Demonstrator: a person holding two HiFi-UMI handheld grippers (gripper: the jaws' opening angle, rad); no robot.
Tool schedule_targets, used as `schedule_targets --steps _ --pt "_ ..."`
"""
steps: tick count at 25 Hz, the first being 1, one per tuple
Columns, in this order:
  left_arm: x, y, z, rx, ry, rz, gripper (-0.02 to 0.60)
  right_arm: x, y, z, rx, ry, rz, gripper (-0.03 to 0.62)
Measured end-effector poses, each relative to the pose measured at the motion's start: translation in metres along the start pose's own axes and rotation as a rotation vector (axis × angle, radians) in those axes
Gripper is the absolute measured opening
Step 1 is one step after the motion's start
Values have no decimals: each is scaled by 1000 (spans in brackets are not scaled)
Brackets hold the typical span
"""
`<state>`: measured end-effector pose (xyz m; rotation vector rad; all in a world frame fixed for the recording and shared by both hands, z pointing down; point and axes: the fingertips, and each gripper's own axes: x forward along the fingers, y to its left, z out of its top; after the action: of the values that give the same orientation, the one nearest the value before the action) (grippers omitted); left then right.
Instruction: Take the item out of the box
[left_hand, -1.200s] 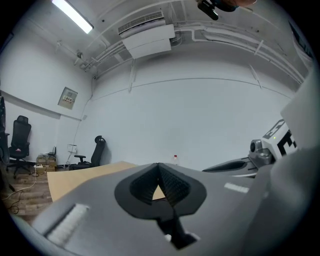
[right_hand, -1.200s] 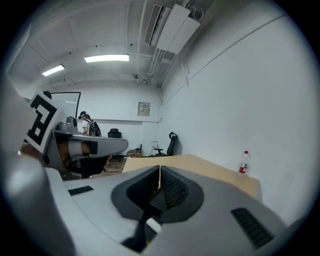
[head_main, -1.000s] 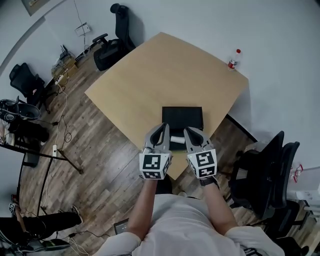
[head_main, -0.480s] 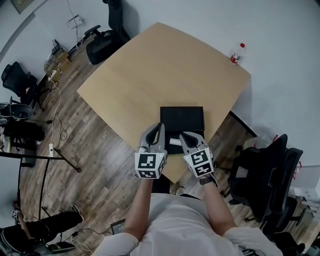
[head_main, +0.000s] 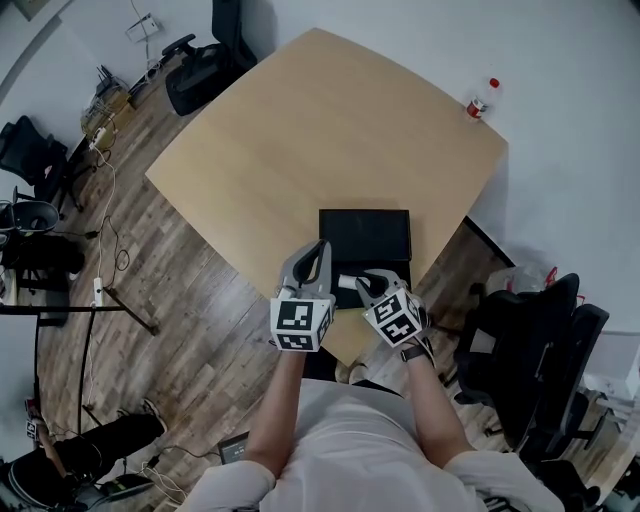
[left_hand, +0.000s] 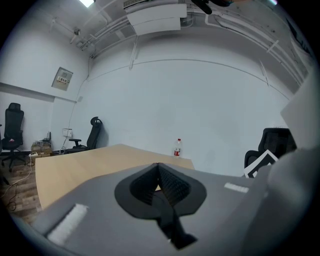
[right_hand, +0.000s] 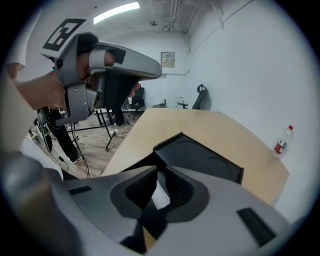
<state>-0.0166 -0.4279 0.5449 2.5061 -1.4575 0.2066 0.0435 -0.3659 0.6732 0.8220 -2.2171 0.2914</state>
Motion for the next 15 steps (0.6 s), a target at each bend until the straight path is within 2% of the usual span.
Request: schedule_targets --steps 5,7,15 --pt "10 13 -11 -7 23 18 8 24 0 -19 -3 56 69 28" --pt "13 13 -17 -17 36 15 9 29 2 -33 -5 94 93 66" --pt "14 37 -13 -21 37 36 8 66 14 -58 -75 229 183 150"
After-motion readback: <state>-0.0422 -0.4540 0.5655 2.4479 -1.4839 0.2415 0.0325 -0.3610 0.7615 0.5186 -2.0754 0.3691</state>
